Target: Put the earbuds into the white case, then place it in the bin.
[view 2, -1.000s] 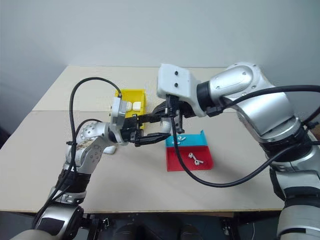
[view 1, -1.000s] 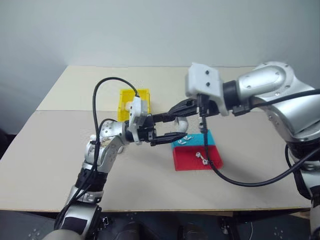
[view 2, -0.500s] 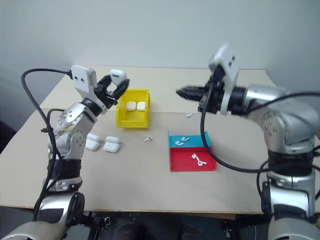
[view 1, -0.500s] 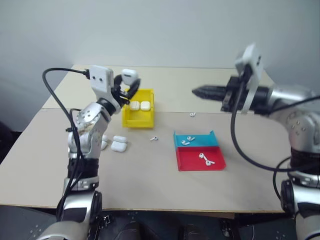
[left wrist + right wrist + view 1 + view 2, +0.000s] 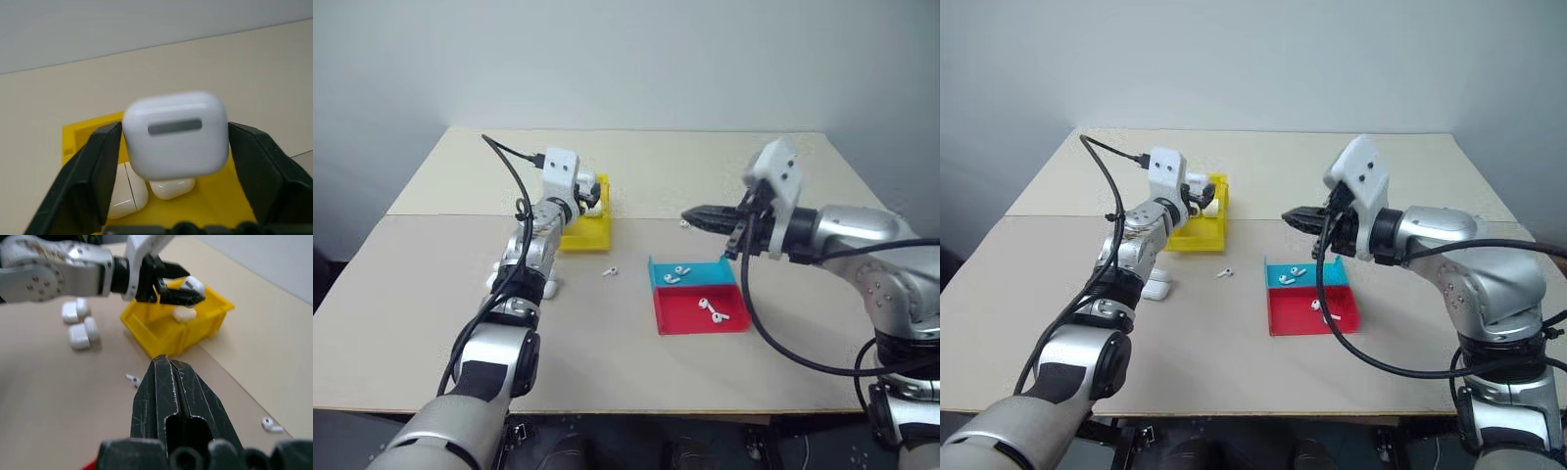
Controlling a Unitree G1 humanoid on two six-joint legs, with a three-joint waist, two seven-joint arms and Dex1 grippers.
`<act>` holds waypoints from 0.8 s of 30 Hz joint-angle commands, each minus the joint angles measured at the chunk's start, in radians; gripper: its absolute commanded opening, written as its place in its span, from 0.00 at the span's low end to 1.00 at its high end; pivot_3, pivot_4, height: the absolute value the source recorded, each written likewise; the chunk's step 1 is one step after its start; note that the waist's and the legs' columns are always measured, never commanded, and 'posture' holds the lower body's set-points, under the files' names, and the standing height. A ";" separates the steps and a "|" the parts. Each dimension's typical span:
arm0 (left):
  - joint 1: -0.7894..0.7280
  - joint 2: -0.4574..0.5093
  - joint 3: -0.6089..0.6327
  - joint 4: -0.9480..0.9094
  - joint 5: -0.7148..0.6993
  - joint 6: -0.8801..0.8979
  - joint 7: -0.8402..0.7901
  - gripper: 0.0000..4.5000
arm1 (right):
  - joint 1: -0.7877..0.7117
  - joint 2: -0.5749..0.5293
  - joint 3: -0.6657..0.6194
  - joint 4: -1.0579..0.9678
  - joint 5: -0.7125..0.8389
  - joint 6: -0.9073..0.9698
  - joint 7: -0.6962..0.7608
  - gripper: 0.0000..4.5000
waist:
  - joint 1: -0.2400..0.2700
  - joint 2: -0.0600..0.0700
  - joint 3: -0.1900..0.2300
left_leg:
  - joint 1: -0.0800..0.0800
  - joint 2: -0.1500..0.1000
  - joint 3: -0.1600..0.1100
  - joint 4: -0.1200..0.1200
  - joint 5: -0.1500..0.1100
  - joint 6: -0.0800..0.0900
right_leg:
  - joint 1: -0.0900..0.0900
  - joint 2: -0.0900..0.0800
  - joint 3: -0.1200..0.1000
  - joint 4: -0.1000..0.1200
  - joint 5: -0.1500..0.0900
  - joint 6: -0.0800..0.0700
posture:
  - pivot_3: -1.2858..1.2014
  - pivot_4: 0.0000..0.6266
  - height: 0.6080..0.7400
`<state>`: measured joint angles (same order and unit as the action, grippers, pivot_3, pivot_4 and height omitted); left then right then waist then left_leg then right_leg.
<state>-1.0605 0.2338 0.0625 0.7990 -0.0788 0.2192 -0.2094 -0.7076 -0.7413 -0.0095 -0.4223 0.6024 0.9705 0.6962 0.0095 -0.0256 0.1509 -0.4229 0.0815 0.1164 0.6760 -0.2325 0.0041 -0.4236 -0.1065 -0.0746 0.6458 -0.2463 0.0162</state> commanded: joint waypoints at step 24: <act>0.843 0.613 0.369 -1.344 -0.625 0.562 -0.637 1.00 | 0.395 -0.064 -0.131 -0.047 -0.043 -0.388 0.196 0.00 | 0.001 0.000 0.000 | 0.007 0.001 0.000 -0.002 0.000 0.000 | 0.004 0.000 0.003 0.001 0.000 0.000 | 0.52 0.24 1.00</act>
<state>-0.2417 0.8322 0.3698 -0.4755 -0.6591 0.7485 -0.8613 -0.3187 -0.7857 -0.0754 -0.4266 0.5354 0.6126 0.8680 0.0102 -0.0252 0.1508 -0.4153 0.0831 0.1162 0.6742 -0.2332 0.0047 -0.4194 -0.1060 -0.0707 0.6471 -0.2466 0.0163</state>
